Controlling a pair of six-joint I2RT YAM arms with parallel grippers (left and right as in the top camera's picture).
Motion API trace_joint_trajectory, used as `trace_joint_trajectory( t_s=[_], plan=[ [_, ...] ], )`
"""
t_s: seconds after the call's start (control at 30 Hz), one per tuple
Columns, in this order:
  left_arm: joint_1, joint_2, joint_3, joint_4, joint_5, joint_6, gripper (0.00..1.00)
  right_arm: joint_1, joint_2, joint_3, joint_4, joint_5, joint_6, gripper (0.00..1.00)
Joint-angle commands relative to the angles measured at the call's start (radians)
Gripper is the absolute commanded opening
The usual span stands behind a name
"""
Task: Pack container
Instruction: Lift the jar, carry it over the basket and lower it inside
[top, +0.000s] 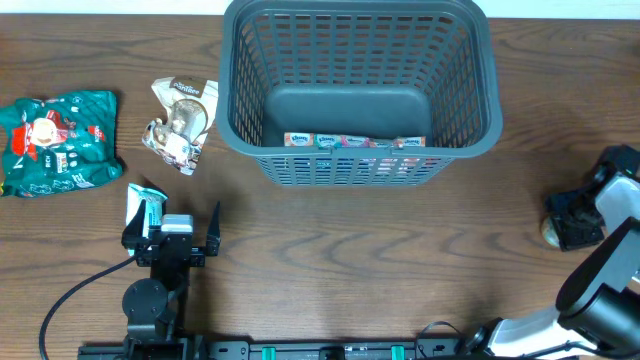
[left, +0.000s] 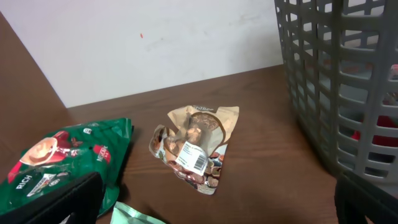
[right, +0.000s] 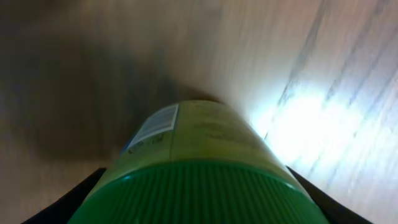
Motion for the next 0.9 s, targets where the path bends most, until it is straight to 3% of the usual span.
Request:
trace_joint_trajectory(
  t_s=[0.0,0.2,0.43,0.67,0.87],
  plan=[
    [0.006,-0.007,-0.027,-0.024,-0.001,0.013,0.99,0.042,-0.115,0.099,-0.02,0.034,-0.049,0.01],
    [0.006,-0.007,-0.027,-0.024,-0.001,0.013,0.99,0.091,-0.242,0.273,-0.126,0.01,-0.128,0.01],
    [0.006,-0.007,-0.027,-0.024,-0.001,0.013,0.99,0.195,-0.366,0.498,-0.167,-0.145,-0.388,0.01],
    [0.006,-0.007,-0.027,-0.024,-0.001,0.013,0.99,0.437,-0.424,0.661,-0.198,-0.176,-0.643,0.01],
    [0.006,-0.007,-0.027,-0.024,-0.001,0.013,0.99,0.675,-0.425,0.716,-0.176,-0.152,-0.672,0.01]
  ],
)
